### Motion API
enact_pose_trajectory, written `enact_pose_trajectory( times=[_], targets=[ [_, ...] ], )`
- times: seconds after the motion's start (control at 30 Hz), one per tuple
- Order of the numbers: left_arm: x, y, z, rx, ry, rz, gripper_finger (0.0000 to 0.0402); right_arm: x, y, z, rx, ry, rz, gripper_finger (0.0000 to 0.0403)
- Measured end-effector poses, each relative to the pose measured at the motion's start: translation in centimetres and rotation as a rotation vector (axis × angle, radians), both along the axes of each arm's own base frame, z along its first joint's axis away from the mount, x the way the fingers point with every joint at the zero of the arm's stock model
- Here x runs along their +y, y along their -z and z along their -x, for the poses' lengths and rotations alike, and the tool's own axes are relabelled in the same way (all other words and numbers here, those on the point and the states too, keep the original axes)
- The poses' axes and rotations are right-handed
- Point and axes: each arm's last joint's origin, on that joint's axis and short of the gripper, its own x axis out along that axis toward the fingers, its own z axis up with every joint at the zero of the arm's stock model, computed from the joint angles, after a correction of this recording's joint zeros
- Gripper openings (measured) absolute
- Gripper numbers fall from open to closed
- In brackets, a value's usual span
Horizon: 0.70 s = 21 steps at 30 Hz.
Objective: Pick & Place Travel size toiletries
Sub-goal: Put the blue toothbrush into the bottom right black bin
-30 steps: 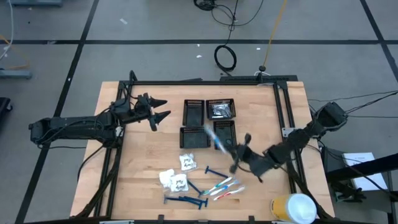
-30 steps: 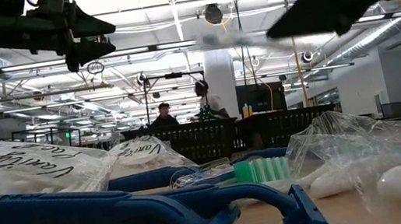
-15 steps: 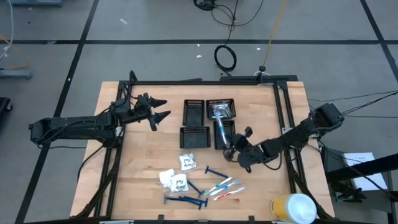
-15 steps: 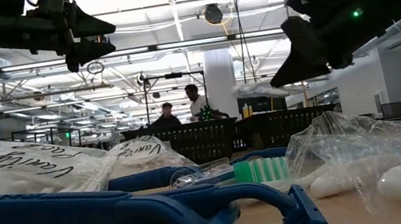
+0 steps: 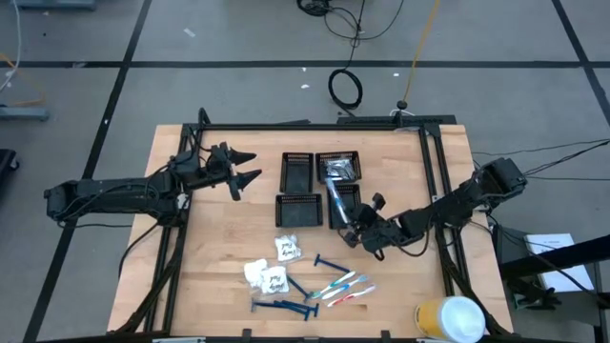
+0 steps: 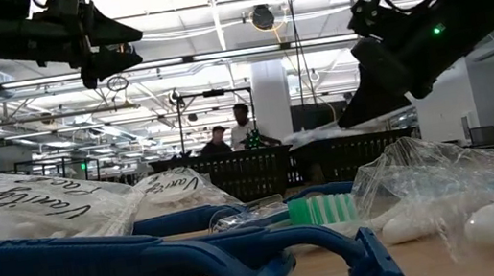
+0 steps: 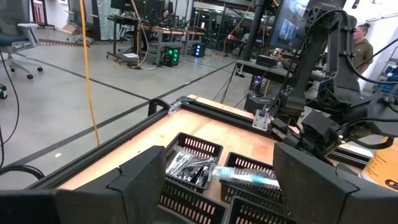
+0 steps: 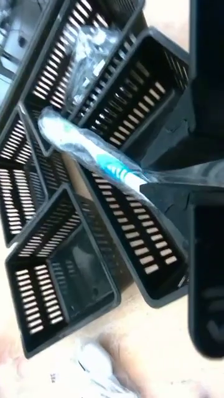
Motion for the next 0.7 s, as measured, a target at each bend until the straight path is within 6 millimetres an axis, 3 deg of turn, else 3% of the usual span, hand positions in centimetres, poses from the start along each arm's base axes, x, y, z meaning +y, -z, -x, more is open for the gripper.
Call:
enact_pose_trajectory(
  times=[0.4,0.57,0.7],
  targets=[
    [0.0,0.0,0.0,0.0,0.0,0.0,0.0285,-1.4,-0.6,-0.1,0.097,-0.039,0.13,0.0139],
    [0.0,0.0,0.0,0.0,0.0,0.0,0.0285,-1.4,-1.5,-0.2,0.04,-0.054,0.097,0.015],
    [0.0,0.0,0.0,0.0,0.0,0.0,0.0285,-0.4,-2.8,-0.4,-0.055,-0.204,-0.046,0.0145]
  ],
)
